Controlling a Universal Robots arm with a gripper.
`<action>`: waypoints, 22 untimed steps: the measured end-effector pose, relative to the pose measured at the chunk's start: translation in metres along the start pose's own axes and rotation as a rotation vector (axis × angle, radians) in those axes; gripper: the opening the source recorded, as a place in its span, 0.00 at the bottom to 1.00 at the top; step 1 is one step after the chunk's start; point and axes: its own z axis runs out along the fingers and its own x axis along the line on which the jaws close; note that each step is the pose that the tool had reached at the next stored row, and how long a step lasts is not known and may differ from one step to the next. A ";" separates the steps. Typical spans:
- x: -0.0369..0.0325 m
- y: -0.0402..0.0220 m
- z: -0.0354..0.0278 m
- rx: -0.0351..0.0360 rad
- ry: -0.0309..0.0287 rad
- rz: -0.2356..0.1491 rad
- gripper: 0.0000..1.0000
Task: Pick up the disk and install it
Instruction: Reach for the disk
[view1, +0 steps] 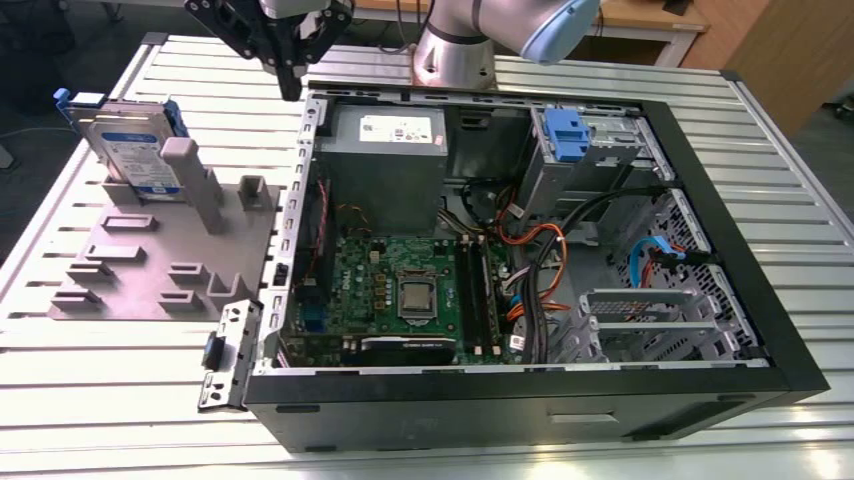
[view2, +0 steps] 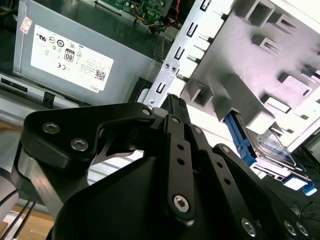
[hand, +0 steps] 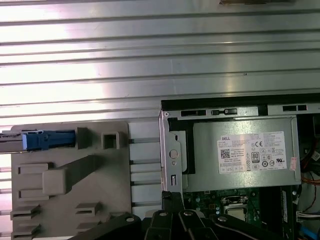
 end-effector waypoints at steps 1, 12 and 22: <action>0.0003 0.0001 0.0000 0.0000 0.0000 0.000 0.11; 0.0118 -0.0005 -0.0001 0.0000 0.0000 0.000 0.11; 0.0184 -0.0010 0.0000 0.0000 0.0000 0.000 0.11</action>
